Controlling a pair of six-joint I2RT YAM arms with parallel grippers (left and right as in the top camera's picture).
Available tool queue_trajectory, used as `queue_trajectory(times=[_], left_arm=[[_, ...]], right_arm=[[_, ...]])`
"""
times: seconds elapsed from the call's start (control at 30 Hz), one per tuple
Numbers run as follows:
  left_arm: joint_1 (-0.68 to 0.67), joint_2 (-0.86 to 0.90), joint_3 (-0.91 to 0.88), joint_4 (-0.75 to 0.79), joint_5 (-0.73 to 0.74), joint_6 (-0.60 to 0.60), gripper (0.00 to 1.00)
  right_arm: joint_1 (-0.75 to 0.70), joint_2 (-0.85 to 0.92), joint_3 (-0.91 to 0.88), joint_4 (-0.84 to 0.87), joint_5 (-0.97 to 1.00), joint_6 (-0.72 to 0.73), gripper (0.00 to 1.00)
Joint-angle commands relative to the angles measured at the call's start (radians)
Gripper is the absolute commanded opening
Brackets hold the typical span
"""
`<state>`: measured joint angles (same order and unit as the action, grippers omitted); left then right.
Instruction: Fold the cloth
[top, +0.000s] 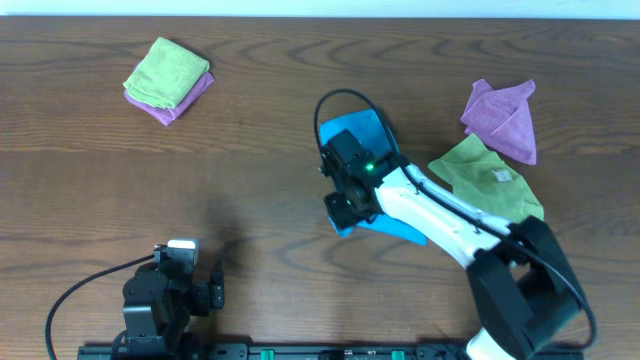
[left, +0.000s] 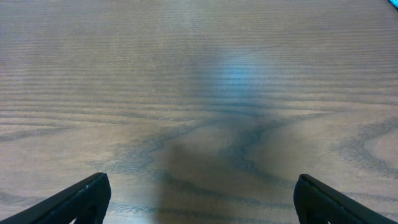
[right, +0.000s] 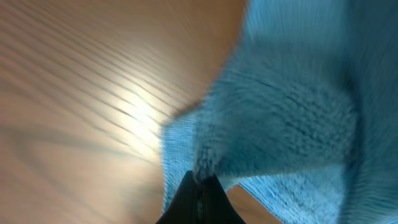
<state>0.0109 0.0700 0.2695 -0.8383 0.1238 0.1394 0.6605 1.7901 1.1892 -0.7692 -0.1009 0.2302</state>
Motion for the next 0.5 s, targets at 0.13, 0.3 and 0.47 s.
queue_trajectory(times=[0.13, 0.3, 0.47], left_arm=[[-0.004, -0.003, -0.011, -0.002, 0.000, 0.021, 0.95], [-0.004, -0.003, -0.011, -0.002, 0.000, 0.021, 0.95], [-0.004, -0.003, -0.011, -0.002, 0.000, 0.021, 0.95]], right_arm=[[0.080, -0.047, 0.077, 0.132, -0.013, -0.001, 0.01], [0.117, -0.019, 0.076, 0.279, -0.012, -0.019, 0.01], [0.135, 0.050, 0.076, 0.391, -0.019, -0.031, 0.27]])
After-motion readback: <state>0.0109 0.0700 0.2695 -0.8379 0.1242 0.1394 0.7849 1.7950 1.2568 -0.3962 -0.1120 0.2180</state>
